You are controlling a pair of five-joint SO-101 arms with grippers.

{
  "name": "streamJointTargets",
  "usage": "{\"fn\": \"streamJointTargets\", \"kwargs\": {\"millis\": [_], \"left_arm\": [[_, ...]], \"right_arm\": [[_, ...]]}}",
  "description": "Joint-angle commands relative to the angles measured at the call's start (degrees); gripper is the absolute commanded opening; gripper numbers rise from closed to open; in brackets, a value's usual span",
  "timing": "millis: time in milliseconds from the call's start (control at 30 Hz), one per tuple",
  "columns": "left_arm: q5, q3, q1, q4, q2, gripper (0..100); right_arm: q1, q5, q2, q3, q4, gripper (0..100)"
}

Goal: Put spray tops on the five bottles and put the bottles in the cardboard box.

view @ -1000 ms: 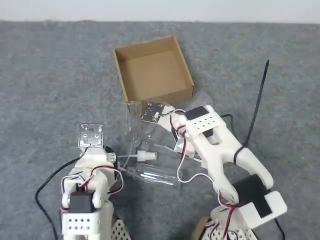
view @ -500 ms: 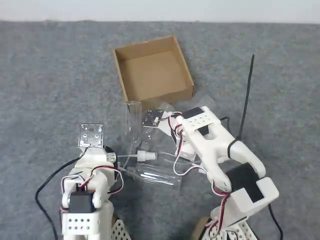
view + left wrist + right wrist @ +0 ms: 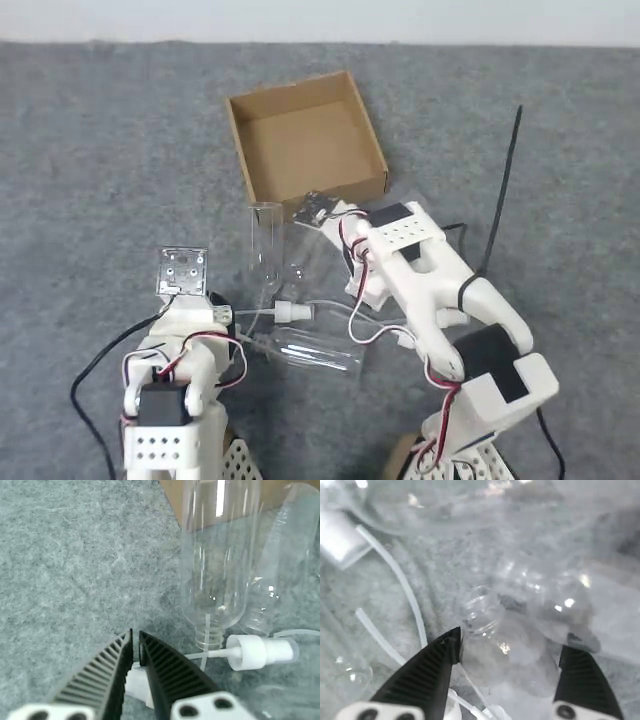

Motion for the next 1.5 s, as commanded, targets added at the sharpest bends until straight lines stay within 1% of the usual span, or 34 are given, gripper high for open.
{"fn": "streamJointTargets", "kwargs": {"millis": [0, 200, 267, 367, 633, 967, 1100, 1467], "left_arm": [[0.4, -0.7, -0.2, 0.4, -1.1, 1], [0.4, -0.7, -0.2, 0.4, -1.1, 1], [0.4, -0.7, -0.2, 0.4, -1.1, 1], [0.4, -0.7, -0.2, 0.4, -1.1, 1], [0.4, -0.7, -0.2, 0.4, -1.1, 1], [0.4, -0.7, -0.2, 0.4, -1.2, 1], [0.4, -0.7, -0.2, 0.4, -1.2, 1], [0.4, -0.7, -0.2, 0.4, -1.2, 1]], "right_arm": [[1.6, -3.2, -3.0, -3.6, 0.3, 25.7], [1.4, -2.7, -2.9, -3.6, 0.5, 26.1], [0.7, -2.5, -2.9, -3.5, 0.8, 27.8], [-0.2, 0.1, -2.9, -3.0, 1.7, 32.1], [-0.1, 5.0, -3.0, -2.2, 2.9, 30.8], [0.0, 5.4, -3.2, -2.4, 4.2, 30.7], [0.2, 5.4, -5.5, -2.0, 4.6, 30.7], [0.2, 5.4, -7.6, 0.2, 3.2, 30.7]]}}
